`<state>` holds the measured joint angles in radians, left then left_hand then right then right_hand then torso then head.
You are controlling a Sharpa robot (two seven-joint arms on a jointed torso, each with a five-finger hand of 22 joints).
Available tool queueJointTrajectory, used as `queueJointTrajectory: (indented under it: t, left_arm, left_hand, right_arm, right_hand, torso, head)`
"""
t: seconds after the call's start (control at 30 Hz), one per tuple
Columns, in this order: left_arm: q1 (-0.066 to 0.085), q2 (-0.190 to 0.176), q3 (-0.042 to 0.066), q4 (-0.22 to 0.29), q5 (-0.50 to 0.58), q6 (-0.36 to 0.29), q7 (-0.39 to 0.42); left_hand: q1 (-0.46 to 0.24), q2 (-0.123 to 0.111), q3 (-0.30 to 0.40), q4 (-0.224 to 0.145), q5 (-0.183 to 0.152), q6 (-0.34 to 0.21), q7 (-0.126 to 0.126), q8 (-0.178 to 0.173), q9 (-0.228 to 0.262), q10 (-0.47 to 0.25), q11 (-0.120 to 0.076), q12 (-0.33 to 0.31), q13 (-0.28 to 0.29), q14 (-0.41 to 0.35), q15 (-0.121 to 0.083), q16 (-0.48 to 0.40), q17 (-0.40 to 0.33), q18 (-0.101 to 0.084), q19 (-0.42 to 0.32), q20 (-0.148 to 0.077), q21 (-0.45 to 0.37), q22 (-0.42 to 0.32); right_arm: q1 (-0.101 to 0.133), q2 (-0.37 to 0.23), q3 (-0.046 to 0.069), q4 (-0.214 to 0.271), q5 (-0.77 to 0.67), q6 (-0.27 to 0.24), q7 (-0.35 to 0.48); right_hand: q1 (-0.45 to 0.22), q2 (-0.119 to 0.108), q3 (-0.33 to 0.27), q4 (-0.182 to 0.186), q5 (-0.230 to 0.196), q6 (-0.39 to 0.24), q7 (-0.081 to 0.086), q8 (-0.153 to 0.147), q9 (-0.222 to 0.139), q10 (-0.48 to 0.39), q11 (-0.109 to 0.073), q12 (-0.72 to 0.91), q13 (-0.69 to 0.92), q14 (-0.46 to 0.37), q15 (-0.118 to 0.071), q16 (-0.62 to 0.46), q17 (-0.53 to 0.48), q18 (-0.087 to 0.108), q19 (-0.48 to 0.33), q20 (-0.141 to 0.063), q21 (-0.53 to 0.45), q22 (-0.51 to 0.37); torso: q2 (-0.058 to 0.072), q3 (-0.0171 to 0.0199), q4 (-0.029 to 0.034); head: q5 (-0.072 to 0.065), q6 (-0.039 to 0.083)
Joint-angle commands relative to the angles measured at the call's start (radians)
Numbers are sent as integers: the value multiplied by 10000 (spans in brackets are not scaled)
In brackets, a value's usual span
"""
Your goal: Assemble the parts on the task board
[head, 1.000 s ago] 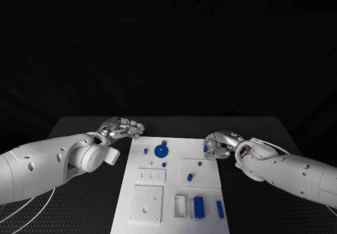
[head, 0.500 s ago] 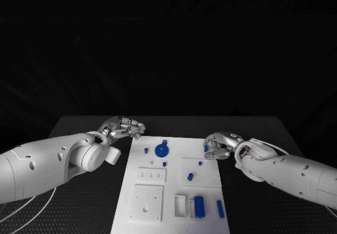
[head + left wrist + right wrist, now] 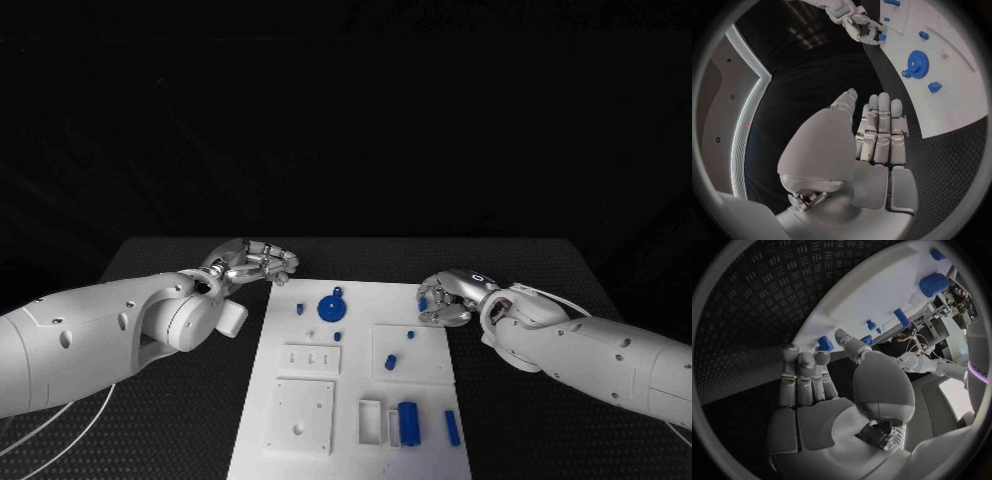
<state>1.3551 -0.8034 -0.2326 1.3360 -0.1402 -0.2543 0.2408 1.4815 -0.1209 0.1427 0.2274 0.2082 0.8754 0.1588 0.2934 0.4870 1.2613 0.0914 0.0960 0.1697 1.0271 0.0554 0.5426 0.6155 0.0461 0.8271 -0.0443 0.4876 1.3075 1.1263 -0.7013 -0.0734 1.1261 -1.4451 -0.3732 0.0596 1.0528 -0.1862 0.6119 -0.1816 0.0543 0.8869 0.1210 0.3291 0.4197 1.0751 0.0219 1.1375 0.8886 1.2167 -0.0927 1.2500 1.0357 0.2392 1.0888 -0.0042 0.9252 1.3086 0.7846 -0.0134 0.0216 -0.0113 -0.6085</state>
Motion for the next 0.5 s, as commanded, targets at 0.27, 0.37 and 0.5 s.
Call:
queueJointTrajectory:
  t: [0.27, 0.37, 0.5]
  left_arm:
    - [3, 10, 5, 21, 14, 148, 78]
    - [3, 10, 5, 15, 14, 144, 79]
    - [3, 13, 5, 23, 14, 151, 77]
  left_hand:
    - [94, 0, 2, 55, -55, -16, 54, -45, 10, 39, -2, -40, 16, -36, 12, -57, 12, 168, -50, 10, 46, 148]
    - [97, -1, 0, 59, -55, -16, 54, -45, 10, 40, -2, -41, 16, -36, 12, -57, 13, 169, -50, 10, 46, 148]
    - [101, -1, -1, 63, -55, -17, 55, -46, 11, 41, -2, -42, 17, -36, 12, -58, 13, 169, -51, 10, 47, 148]
  right_arm:
    - [-15, 9, 1, 25, -216, 201, -87]
    - [-15, 15, 1, 20, -217, 201, -93]
    - [-15, 16, 1, 26, -217, 146, -78]
  right_hand:
    - [183, 377, 609, 258, -57, 878, -67, 57, 20, -555, -185, 47, -14, -28, -91, 42, 19, 226, -10, -59, 0, 113]
    - [190, 326, 649, 267, -58, 880, -68, 58, 22, -554, -185, 50, -13, -26, -91, 46, 21, 226, -9, -59, 10, 120]
    - [179, 242, 677, 282, -57, 871, -64, 54, 21, -557, -182, 52, -11, -27, -90, 47, 23, 226, -9, -56, 20, 127]
  torso:
    - [-6, 10, 2]
    - [-3, 7, 3]
    - [-2, 4, 2]
  head:
    - [-32, -6]
    - [-31, -7]
    - [-53, -6]
